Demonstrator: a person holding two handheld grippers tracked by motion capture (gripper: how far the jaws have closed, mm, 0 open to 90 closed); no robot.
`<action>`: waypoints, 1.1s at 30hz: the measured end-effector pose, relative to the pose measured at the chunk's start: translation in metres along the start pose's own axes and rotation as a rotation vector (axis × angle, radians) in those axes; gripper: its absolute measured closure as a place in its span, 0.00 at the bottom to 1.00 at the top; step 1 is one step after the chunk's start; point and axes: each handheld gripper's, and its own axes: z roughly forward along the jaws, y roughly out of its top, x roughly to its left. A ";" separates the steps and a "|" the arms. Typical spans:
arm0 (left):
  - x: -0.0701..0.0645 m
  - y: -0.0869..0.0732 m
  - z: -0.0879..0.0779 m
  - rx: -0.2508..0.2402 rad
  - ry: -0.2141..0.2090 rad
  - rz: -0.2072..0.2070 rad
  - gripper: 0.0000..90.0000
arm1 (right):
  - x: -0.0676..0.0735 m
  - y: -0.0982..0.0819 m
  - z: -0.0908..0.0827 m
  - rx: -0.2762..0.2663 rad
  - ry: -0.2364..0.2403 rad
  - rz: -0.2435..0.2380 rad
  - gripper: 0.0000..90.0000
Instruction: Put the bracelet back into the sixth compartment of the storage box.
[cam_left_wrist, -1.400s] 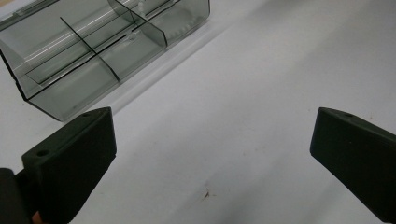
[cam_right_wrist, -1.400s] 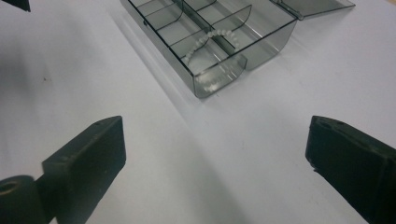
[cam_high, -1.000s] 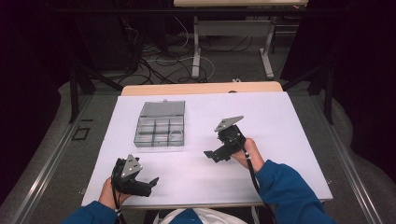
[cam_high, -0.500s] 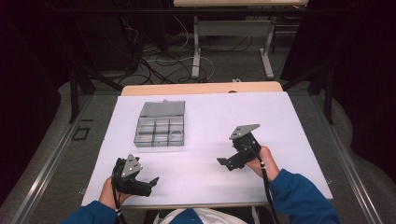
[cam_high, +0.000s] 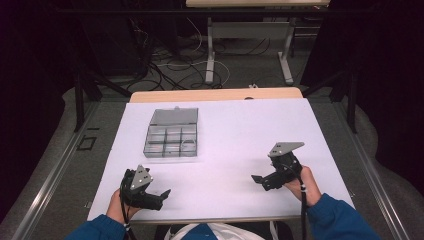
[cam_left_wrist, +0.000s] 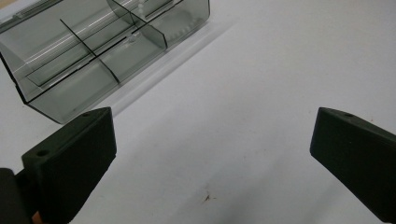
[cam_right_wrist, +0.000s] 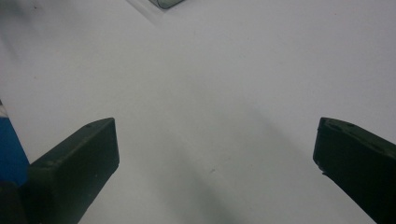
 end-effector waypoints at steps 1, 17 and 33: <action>0.000 0.000 0.000 0.003 0.002 0.001 0.00 | -0.001 -0.003 -0.002 0.002 -0.004 0.002 0.00; 0.000 0.000 0.000 -0.002 -0.006 -0.003 0.00 | -0.001 -0.040 -0.025 0.004 -0.071 0.017 0.00; 0.000 0.001 0.000 0.007 -0.013 -0.001 0.00 | 0.001 -0.069 -0.040 -0.012 -0.099 0.047 0.00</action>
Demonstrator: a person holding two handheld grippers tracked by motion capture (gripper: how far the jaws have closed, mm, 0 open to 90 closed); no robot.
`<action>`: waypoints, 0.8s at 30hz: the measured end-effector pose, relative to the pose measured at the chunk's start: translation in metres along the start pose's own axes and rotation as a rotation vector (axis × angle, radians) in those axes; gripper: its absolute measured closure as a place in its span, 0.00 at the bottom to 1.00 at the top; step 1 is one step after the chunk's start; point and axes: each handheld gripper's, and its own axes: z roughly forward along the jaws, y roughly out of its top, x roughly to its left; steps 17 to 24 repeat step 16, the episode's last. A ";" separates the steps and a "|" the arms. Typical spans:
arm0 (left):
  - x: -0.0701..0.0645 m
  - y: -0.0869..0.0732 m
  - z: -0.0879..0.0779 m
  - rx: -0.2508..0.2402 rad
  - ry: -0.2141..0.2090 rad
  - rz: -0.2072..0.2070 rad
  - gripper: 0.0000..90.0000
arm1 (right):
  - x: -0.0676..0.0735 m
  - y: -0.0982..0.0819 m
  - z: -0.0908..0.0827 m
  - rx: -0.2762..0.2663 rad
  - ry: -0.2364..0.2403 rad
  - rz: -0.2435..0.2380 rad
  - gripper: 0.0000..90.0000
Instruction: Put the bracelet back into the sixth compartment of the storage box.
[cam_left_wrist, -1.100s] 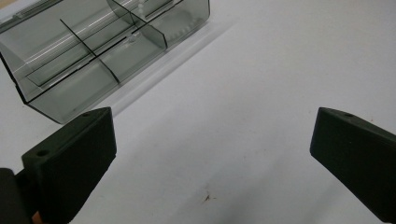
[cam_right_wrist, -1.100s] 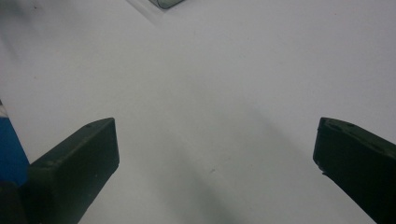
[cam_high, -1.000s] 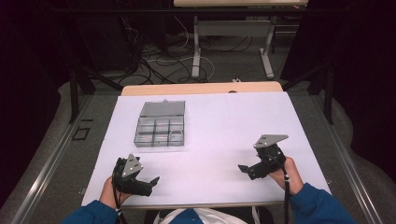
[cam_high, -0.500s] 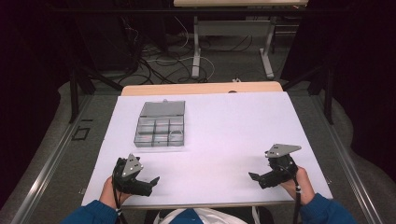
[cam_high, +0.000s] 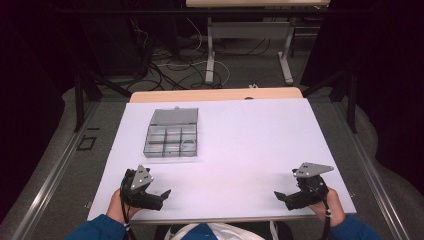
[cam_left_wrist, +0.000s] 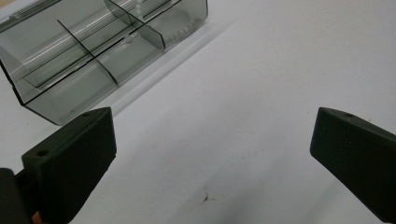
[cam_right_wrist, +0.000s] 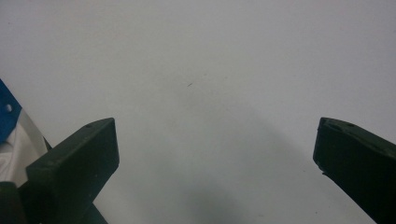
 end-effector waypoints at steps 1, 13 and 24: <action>0.000 0.000 0.000 0.004 -0.005 0.001 0.00 | 0.001 -0.001 -0.001 -0.003 -0.004 0.009 0.00; 0.000 0.000 0.000 0.008 -0.012 -0.006 0.00 | 0.002 -0.007 -0.003 -0.006 -0.006 0.026 0.00; 0.001 0.000 0.001 0.008 -0.004 0.003 0.00 | 0.002 -0.008 -0.002 -0.013 -0.008 0.018 0.00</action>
